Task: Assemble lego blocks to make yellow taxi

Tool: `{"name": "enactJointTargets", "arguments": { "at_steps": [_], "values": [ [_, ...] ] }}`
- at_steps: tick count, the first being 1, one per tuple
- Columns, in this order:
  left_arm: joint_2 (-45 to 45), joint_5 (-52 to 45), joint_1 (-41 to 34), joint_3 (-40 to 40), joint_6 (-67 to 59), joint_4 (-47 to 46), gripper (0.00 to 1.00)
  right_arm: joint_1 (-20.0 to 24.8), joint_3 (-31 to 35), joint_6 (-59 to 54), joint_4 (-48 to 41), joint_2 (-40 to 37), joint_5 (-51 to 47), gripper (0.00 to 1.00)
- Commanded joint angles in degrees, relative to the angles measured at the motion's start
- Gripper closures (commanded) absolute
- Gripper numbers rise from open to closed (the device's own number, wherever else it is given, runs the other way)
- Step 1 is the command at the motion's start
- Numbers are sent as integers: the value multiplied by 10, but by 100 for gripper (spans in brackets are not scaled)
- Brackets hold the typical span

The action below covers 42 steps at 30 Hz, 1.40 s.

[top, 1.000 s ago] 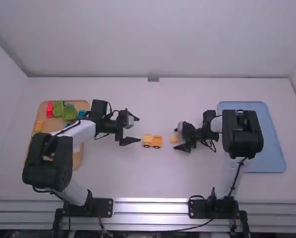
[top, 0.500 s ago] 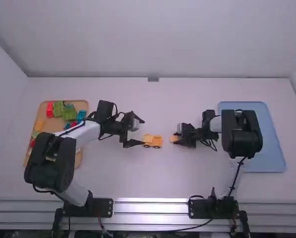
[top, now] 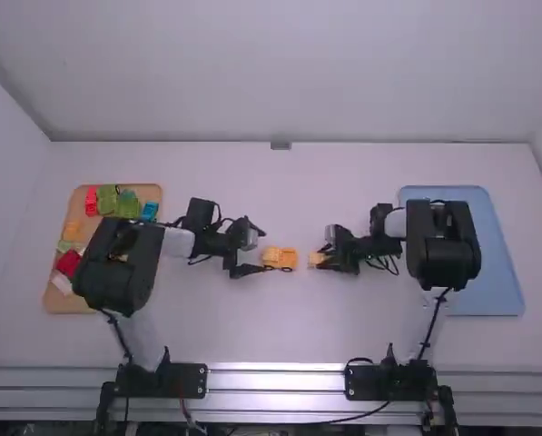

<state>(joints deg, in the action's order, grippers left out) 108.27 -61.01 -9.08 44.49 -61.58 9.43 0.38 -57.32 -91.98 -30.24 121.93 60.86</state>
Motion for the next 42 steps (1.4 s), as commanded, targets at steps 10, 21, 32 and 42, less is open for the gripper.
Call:
{"name": "enactJointTargets", "arguments": {
  "at_steps": [10, 21, 32, 42],
  "values": [
    [87, 59, -68, 20, 72, 77, 6, -32, -110, -113, -197, -47, 28, 85],
    [110, 36, -65, 21, 71, 99, 16, -66, 9, 103, 29, -192, -16, 91],
    [110, 61, -70, -29, 99, 169, 39, -123, 169, 333, 345, -213, -44, 87],
    [110, 62, -64, -54, 95, 166, 51, -191, 169, 340, 311, -211, -137, 90]
  ]
}}
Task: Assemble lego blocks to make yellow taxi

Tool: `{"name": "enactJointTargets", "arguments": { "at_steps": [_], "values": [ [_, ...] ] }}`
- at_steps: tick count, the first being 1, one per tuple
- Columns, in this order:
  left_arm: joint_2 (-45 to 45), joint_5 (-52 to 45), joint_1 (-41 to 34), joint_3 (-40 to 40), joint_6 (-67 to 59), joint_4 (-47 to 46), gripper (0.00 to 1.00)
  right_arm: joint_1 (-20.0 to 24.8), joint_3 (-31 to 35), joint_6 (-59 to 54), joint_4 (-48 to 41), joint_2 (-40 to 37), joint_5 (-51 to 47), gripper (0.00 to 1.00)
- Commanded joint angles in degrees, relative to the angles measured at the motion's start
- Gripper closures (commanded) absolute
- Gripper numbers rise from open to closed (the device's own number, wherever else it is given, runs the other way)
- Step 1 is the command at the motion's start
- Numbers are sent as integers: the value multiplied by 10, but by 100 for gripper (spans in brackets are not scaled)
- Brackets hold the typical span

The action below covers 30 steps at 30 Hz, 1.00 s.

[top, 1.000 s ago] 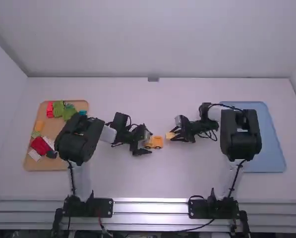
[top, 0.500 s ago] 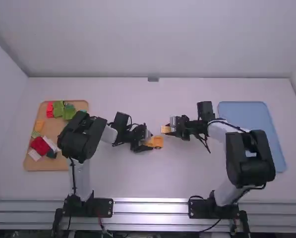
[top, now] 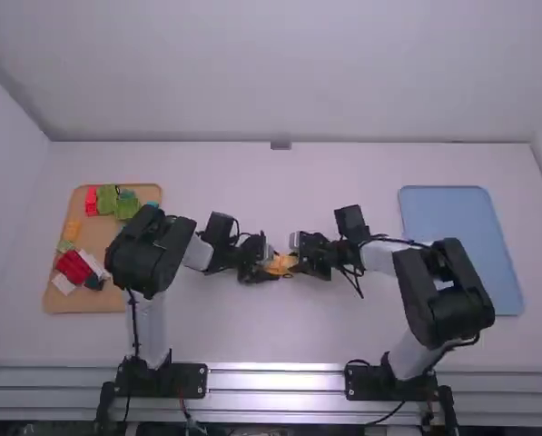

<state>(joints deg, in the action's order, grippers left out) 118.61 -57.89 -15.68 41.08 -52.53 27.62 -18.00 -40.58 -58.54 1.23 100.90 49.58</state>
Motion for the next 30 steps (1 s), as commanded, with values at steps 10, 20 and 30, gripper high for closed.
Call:
{"name": "enactJointTargets", "arguments": {
  "at_steps": [10, 20, 30],
  "values": [
    [6, 29, 0, -31, -4, -16, 52, -5, 2, 0, 2, 9, -45, 91],
    [6, 29, 0, -24, 7, -17, 52, -32, 1, 2, 40, 29, -73, 91],
    [6, 35, -1, -1, 4, -50, 51, -31, 1, -23, 11, 29, -72, 85]
  ]
}}
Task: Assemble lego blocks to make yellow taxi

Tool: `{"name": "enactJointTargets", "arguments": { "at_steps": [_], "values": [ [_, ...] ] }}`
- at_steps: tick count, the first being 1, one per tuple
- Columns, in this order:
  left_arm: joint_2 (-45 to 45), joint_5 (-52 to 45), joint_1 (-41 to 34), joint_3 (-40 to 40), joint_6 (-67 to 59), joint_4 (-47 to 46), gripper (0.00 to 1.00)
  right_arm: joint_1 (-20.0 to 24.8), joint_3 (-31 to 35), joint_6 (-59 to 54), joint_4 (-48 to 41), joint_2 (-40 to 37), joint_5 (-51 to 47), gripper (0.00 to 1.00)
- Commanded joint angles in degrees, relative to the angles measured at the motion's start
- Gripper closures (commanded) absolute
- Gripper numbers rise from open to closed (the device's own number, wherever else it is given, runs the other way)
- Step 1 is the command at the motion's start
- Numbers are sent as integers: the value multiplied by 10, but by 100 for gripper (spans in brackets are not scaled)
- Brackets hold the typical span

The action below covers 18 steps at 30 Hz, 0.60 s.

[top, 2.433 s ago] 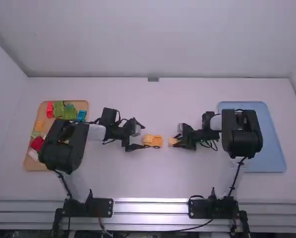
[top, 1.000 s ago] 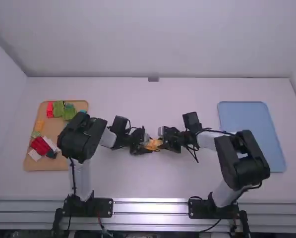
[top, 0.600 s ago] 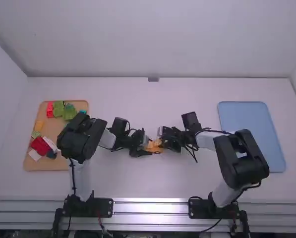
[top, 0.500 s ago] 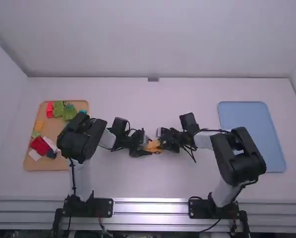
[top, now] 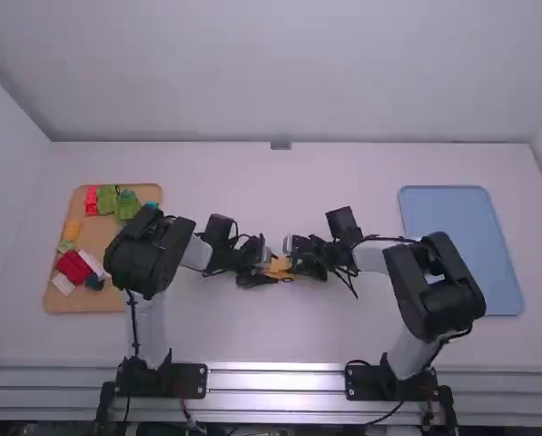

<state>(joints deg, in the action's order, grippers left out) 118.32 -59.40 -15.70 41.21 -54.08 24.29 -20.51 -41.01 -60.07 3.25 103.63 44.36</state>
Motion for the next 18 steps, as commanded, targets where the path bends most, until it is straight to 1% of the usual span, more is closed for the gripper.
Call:
{"name": "enactJointTargets", "arguments": {
  "at_steps": [1, 3, 5, 6, 7, 8, 10, 11, 14, 17, 18],
  "values": [
    [9, 50, 0, 0, 20, -20, 51, -5, 5, -7, -10, 1, -20, 83],
    [9, 49, 0, 2, 20, -20, 51, -5, 5, 0, -10, -3, -20, 82],
    [9, 49, 0, 1, 20, -14, 51, -5, 5, 4, -10, -5, -20, 71],
    [9, 49, 0, 0, 20, -13, 51, -5, 5, 3, -9, -5, -20, 64],
    [9, 49, 0, 0, 20, -13, 51, -5, 5, 2, -9, -5, -20, 60],
    [9, 49, 0, 0, 20, -16, 51, -5, 5, 3, -6, -5, -20, 47],
    [9, 49, 0, 0, 20, -18, 51, -5, 5, 3, -3, -7, -20, 42],
    [9, 49, 0, 0, 20, -18, 50, -5, 5, 3, -1, -10, -20, 37],
    [9, 49, 0, 0, 20, -19, 51, 3, 5, 11, -3, -45, 3, 35],
    [9, 49, 0, 0, 20, -19, 51, 33, 6, 11, -19, -99, 58, 37],
    [9, 49, 0, 0, 20, -19, 51, 37, 6, 10, -22, -103, 62, 37]
  ]
}}
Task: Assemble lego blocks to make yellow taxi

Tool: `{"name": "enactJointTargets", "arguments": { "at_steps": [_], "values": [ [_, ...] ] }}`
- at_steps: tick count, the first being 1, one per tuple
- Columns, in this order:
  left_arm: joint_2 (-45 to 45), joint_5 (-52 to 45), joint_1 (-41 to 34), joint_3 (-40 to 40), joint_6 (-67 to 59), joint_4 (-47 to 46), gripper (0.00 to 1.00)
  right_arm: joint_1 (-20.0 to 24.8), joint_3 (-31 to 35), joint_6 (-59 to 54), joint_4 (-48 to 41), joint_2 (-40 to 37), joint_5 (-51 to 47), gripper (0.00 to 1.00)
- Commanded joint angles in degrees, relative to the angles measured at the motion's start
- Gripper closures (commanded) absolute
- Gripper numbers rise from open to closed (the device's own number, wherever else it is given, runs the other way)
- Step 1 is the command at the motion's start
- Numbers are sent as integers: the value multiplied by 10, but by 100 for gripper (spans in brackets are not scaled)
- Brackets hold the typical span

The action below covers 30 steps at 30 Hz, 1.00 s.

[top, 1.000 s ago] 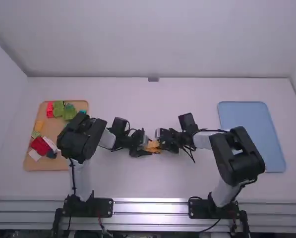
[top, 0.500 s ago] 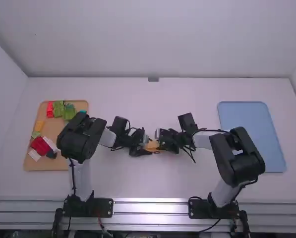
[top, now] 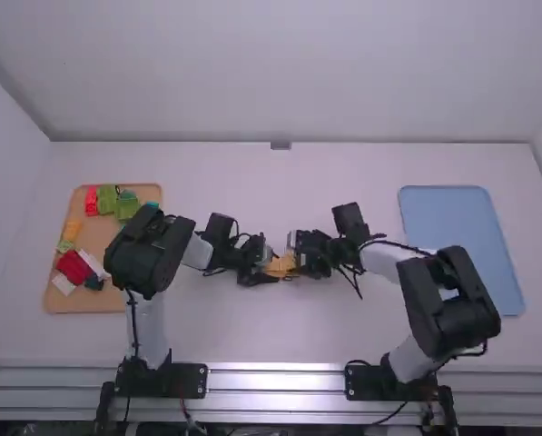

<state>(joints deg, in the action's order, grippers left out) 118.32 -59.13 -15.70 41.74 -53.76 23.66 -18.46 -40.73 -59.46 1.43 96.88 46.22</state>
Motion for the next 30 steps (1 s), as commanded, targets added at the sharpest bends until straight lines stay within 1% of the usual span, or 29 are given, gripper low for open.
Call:
{"name": "enactJointTargets", "arguments": {
  "at_steps": [1, 2, 3, 5, 8, 10, 13, 17, 21, 23, 26, 30],
  "values": [
    [9, 46, 0, -5, 17, -13, 51, 30, 3, -8, -18, -46, 51, 41],
    [9, 46, 0, -5, 17, -13, 51, 39, 3, -18, -30, -49, 53, 54],
    [9, 46, 0, -5, 17, -13, 51, 44, 3, -24, -36, -49, 53, 62],
    [9, 46, 0, -5, 17, -11, 52, 50, 10, -25, -43, -34, 52, 100],
    [9, 47, 0, -5, 17, -11, 55, 40, 11, -25, -40, -3, 52, 100],
    [9, 48, 0, -5, 16, -12, 55, 27, 5, -18, -30, 35, 50, 100],
    [9, 56, 0, -5, 17, -11, 55, 14, -2, -19, -32, 59, 49, 100],
    [9, 91, 0, -5, 17, -11, 57, -6, -13, 6, -36, 67, 11, 100],
    [9, 89, 0, -5, 17, -11, 59, -27, -25, 27, -35, 67, -38, 100],
    [9, 89, 0, -5, 16, -11, 59, -31, -26, 27, -34, 67, -48, 100],
    [9, 90, 0, -5, 17, -11, 59, -27, -34, 25, -42, 67, -33, 100],
    [9, 93, 0, -5, 17, -11, 60, -4, -64, -59, -110, 50, 60, 100]
  ]
}}
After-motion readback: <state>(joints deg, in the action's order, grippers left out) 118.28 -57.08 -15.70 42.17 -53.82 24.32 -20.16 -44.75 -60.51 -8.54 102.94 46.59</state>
